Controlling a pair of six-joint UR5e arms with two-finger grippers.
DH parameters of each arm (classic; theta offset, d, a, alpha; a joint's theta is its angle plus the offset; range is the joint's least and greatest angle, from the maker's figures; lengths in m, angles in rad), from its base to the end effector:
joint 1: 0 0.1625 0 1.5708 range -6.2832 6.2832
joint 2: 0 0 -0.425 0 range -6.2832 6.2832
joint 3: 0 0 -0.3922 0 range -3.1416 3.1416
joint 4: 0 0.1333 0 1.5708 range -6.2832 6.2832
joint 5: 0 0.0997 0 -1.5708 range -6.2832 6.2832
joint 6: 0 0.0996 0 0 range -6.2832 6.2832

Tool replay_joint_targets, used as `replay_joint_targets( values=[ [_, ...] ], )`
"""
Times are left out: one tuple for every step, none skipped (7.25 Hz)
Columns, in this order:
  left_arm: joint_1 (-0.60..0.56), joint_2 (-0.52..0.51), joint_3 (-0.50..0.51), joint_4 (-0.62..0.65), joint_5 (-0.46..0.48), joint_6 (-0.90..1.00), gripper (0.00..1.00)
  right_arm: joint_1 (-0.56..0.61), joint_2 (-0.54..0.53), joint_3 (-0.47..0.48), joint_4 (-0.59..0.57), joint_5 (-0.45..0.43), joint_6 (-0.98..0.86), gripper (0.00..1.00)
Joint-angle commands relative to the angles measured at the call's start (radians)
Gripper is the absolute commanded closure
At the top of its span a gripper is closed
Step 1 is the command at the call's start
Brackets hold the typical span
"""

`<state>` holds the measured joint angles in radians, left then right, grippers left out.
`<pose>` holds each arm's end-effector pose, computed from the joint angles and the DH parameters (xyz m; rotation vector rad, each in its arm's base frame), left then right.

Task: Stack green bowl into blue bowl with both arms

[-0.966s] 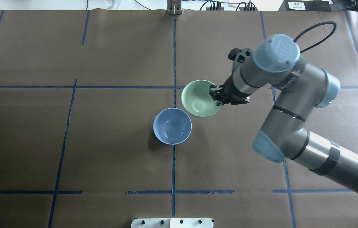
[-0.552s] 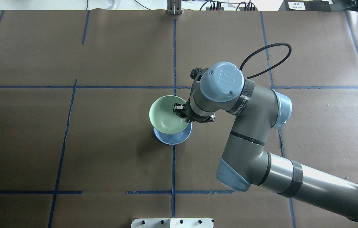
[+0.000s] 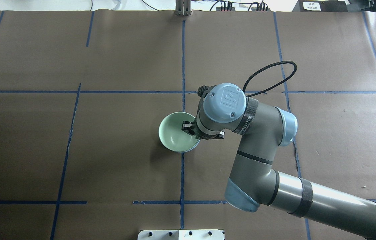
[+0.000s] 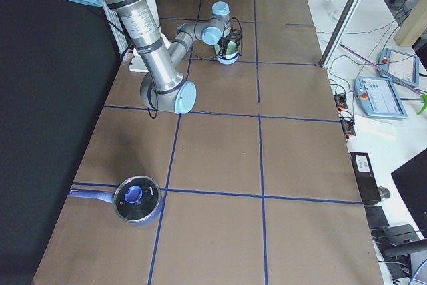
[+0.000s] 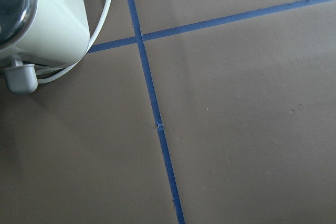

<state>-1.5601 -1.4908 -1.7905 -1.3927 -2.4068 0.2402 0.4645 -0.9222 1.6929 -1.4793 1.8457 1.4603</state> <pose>-0.0546 -0.4521 0.6021 0.0599 0.8363 0.2200 -0.5566 -0.3977 0.2147 -0.0041 -0.8958 0.2116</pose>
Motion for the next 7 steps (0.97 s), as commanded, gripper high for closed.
replay_joint_targets(
  values=[
    [0.0, -0.002, -0.001, 0.0, 0.001, -0.002, 0.0, -0.004, -0.003, -0.009, 0.004, -0.023, 0.0, 0.01],
    [0.0, -0.002, -0.001, 0.0, 0.001, -0.002, 0.0, -0.003, -0.004, -0.009, 0.004, -0.028, -0.003, 0.0],
    [0.0, -0.002, 0.003, 0.0, 0.0, -0.002, 0.0, 0.029, 0.002, 0.002, 0.001, -0.016, -0.014, 0.0],
    [0.0, -0.002, 0.011, 0.0, 0.001, -0.002, 0.0, 0.086, 0.002, 0.007, -0.007, 0.056, -0.032, 0.0],
    [0.002, -0.002, 0.013, 0.001, 0.001, -0.012, 0.0, 0.17, -0.013, 0.002, -0.025, 0.154, -0.148, 0.0],
    [0.003, -0.002, 0.01, 0.001, 0.005, -0.057, 0.0, 0.265, -0.023, 0.005, -0.114, 0.231, -0.316, 0.0],
    [0.003, -0.003, 0.01, 0.001, 0.011, -0.096, 0.0, 0.377, -0.064, 0.01, -0.197, 0.297, -0.527, 0.0]
  ],
)
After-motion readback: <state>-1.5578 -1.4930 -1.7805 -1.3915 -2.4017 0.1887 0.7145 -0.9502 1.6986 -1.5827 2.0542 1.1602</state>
